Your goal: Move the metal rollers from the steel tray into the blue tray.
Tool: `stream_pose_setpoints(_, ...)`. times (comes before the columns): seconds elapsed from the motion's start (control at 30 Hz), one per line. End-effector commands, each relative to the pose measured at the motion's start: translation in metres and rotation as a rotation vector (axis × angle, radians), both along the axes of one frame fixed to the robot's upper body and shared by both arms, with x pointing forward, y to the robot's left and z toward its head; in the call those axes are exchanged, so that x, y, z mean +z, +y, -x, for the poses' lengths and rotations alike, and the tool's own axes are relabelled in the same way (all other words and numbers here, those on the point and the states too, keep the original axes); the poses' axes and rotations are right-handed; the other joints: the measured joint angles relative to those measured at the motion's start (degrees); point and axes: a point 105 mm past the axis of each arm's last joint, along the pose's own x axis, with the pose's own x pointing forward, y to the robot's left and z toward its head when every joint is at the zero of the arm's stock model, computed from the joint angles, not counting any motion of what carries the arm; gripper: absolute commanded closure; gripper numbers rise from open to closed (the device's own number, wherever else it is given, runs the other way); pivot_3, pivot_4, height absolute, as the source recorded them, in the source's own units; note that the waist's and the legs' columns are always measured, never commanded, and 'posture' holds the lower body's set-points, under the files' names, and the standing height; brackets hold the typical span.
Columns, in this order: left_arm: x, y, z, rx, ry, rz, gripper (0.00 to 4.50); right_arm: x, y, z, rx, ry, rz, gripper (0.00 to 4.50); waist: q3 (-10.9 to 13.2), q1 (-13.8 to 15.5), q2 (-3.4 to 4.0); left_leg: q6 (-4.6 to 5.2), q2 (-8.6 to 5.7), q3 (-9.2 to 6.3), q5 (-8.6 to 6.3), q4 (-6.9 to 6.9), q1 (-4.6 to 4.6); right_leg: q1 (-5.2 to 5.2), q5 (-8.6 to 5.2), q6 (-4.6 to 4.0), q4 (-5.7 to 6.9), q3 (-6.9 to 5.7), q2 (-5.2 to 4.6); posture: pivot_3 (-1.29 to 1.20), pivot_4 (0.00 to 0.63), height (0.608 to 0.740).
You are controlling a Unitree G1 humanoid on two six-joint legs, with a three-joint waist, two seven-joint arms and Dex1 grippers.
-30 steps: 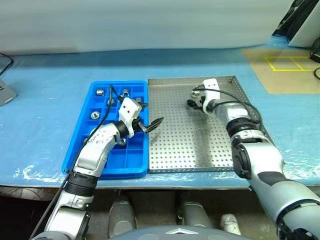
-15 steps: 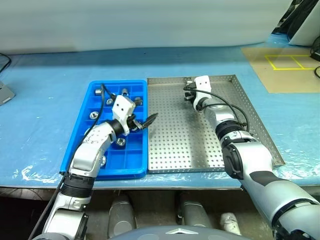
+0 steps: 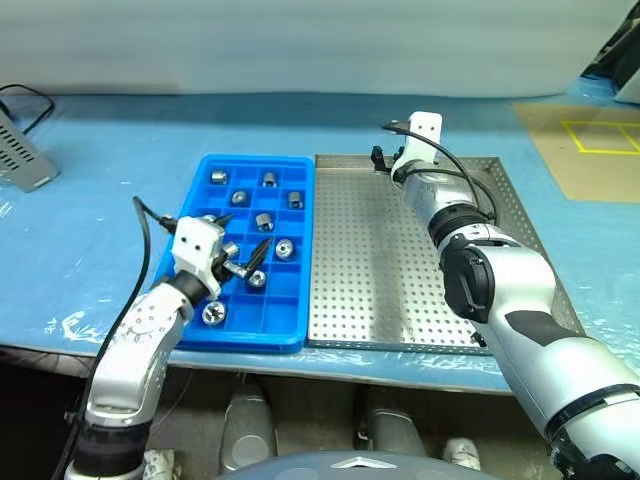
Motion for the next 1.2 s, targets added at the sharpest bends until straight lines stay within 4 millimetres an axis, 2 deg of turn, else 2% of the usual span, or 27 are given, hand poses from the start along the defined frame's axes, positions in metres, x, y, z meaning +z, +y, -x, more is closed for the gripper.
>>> stream_pose_setpoints(0.03, 0.020, 0.009, 0.010, 0.068, -0.075, -0.007, 0.00, 0.026, -0.007, -0.003, -0.083, -0.048, 0.019, 0.04, 0.01, 1.06, 0.01, 0.00, 0.00, -0.01, 0.00, 0.00, -0.02, -0.02, -0.01, 0.01, 0.00, -0.01, 0.00, 0.53, 0.150, 0.740)
stream_pose_setpoints(0.13, 0.024, 0.013, 0.019, 0.118, -0.085, -0.005, 0.00, 0.024, -0.027, 0.001, -0.205, -0.015, 0.145, 0.04, 0.01, 2.68, 0.01, -0.01, -0.02, -0.12, 0.00, 0.00, -0.15, -0.06, -0.02, 0.03, -0.01, -0.10, -0.03, 0.59, 0.150, 0.740)
stream_pose_setpoints(0.23, 0.024, 0.017, 0.028, 0.161, -0.082, -0.006, 0.00, 0.026, -0.036, 0.002, -0.255, -0.010, 0.216, 0.04, 0.01, 4.55, 0.02, -0.01, -0.05, -0.22, 0.00, 0.02, -0.31, -0.13, -0.04, 0.07, -0.04, -0.16, -0.05, 0.63, 0.150, 0.740)
stream_pose_setpoints(0.43, 0.020, 0.021, 0.041, 0.223, -0.070, 0.007, 0.00, 0.021, -0.047, 0.006, -0.308, 0.029, 0.169, 0.04, 0.02, 7.06, 0.04, -0.04, -0.07, -0.34, 0.01, -0.01, -0.46, -0.26, -0.12, 0.20, -0.03, -0.16, -0.03, 0.70, 0.150, 0.740)
stream_pose_setpoints(0.57, 0.028, 0.018, 0.039, 0.231, -0.102, 0.009, 0.00, 0.019, -0.061, 0.009, -0.370, 0.051, 0.143, 0.04, 0.05, 9.21, 0.09, -0.08, -0.07, -0.41, 0.03, -0.01, -0.47, -0.28, -0.13, 0.22, 0.00, -0.12, 0.00, 0.71, 0.150, 0.740)
stream_pose_setpoints(0.73, 0.040, 0.016, 0.033, 0.278, -0.152, 0.005, 0.00, 0.020, -0.082, 0.016, -0.469, 0.075, 0.254, 0.04, 0.09, 11.93, 0.15, -0.11, -0.09, -0.47, 0.05, 0.00, -0.49, -0.27, -0.12, 0.22, 0.01, 0.16, 0.03, 0.72, 0.150, 0.740)
stream_pose_setpoints(0.87, 0.047, -0.006, 0.026, 0.206, -0.171, 0.049, 0.00, 0.017, -0.097, 0.022, -0.534, 0.103, 0.267, 0.04, 0.11, 13.72, 0.18, -0.15, -0.10, -0.51, 0.07, 0.01, -0.50, -0.28, -0.12, 0.23, 0.04, 0.20, 0.06, 0.73, 0.150, 0.740)
stream_pose_setpoints(0.97, 0.051, -0.014, 0.024, 0.180, -0.177, 0.056, 0.00, 0.011, -0.103, 0.025, -0.546, 0.123, 0.241, 0.04, 0.11, 14.45, 0.19, -0.18, -0.10, -0.53, 0.09, 0.02, -0.49, -0.27, -0.12, 0.23, 0.07, 0.21, 0.06, 0.73, 0.150, 0.740)
stream_pose_setpoints(1.13, 0.047, -0.005, 0.021, 0.228, -0.168, 0.041, 0.00, 0.007, -0.118, 0.033, -0.610, 0.155, 0.278, 0.04, 0.11, 15.35, 0.19, -0.23, -0.10, -0.58, 0.12, 0.02, -0.52, -0.28, -0.11, 0.24, 0.07, 0.22, 0.10, 0.73, 0.150, 0.740)
stream_pose_setpoints(1.2, 0.045, -0.008, 0.013, 0.213, -0.162, 0.022, 0.00, 0.006, -0.122, 0.034, -0.620, 0.158, 0.296, 0.04, 0.11, 15.53, 0.20, -0.25, -0.11, -0.60, 0.13, 0.02, -0.52, -0.27, -0.11, 0.25, 0.07, 0.21, 0.10, 0.72, 0.150, 0.740)
